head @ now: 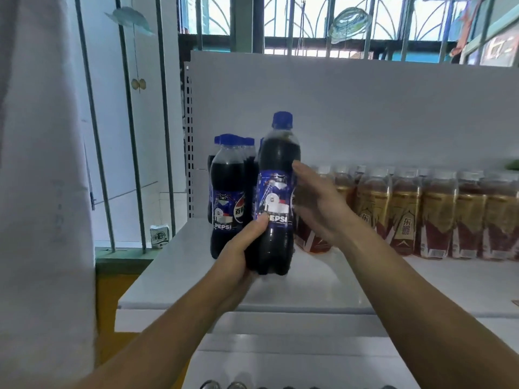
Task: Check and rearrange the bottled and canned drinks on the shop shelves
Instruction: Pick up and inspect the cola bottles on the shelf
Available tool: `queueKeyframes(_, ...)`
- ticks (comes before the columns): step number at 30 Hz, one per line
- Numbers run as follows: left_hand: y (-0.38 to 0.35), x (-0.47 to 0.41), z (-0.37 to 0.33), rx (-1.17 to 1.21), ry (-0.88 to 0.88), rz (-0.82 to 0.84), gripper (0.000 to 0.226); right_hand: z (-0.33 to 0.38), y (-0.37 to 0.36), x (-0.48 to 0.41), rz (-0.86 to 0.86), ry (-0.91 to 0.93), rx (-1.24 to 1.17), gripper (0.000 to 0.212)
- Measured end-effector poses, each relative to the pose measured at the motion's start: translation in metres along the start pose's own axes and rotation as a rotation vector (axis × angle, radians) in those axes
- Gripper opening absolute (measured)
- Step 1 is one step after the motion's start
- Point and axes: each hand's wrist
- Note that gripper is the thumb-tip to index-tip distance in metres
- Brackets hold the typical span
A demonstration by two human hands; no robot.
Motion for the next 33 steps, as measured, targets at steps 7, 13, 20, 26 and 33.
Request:
queueKeyframes(7,0.005,-0.001,0.001,0.116,-0.075,-0.085,0.066,0.001,-0.012,0.003,-0.122,0.029,0.039,0.055)
queueKeyframes(13,0.006,0.002,0.000,0.036,-0.031,-0.010,0.052,0.002,-0.011,0.008,-0.079,0.039,-0.086,0.067)
queueKeyframes(20,0.000,0.001,0.004,-0.076,-0.070,-0.010,0.037,0.012,-0.013,0.015,-0.267,0.123,0.180,0.065)
queueKeyframes(26,-0.004,0.007,-0.004,-0.043,0.072,-0.010,0.064,0.006,-0.011,0.014,-0.115,0.030,-0.040,0.070)
queueKeyframes(33,-0.003,0.007,0.003,-0.071,-0.098,-0.025,0.043,0.015,-0.015,0.022,-0.230,0.198,0.213,0.070)
Point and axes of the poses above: each hand's wrist, its own x-axis away from the middle knuckle, its own y-axis out of the back of the hand, z = x × y, and after that the axes turned 11 degrees about x, right-handed
